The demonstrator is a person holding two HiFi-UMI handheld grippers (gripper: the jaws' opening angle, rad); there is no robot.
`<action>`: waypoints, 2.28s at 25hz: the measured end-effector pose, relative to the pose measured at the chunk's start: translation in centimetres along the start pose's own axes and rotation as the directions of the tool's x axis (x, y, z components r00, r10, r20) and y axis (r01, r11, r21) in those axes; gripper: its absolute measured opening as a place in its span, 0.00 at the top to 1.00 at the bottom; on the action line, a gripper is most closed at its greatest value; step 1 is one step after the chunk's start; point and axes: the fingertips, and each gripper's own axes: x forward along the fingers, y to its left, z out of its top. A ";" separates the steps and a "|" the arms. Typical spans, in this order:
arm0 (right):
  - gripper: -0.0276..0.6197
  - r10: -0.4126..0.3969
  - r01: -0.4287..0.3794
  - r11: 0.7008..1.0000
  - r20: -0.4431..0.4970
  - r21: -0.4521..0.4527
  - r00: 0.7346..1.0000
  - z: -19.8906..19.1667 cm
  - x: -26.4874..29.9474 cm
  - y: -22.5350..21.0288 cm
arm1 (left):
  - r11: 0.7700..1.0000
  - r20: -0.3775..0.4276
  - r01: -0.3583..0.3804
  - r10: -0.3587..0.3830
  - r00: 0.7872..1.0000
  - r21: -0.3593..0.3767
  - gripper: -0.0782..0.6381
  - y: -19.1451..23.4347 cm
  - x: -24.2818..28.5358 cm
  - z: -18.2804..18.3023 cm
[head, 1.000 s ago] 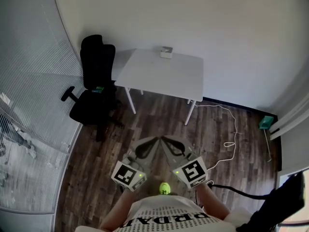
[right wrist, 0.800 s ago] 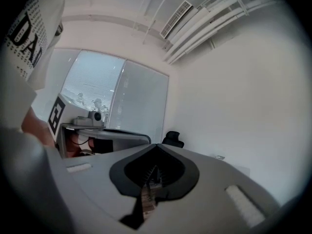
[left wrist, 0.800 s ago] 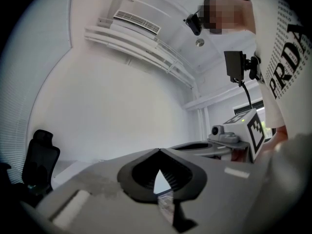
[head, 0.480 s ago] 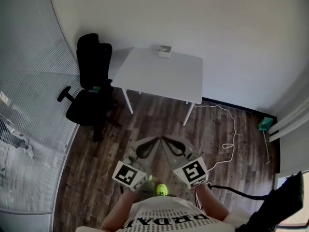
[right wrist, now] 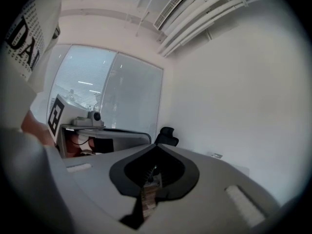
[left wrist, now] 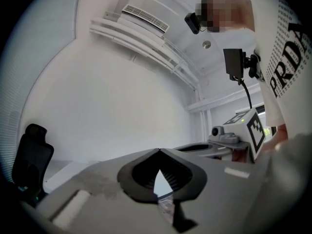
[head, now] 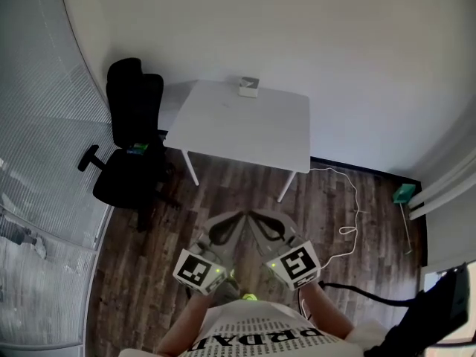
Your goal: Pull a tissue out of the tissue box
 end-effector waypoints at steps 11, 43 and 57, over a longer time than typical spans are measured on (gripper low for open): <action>0.95 -0.057 0.057 0.998 -0.001 -0.024 0.998 2.8 8.9 -4.2 | 0.998 0.024 0.057 -0.057 0.998 0.002 0.90 9.2 3.6 2.7; 0.92 -0.099 0.101 0.995 -0.046 0.026 0.994 -0.1 20.1 -12.0 | 0.995 -0.004 0.102 -0.102 0.995 -0.025 0.90 20.3 10.3 0.6; 0.92 -0.057 0.060 0.996 -0.048 0.068 0.997 -1.4 24.9 -26.9 | 0.997 -0.089 0.077 -0.078 0.993 -0.010 0.90 26.0 24.9 -1.2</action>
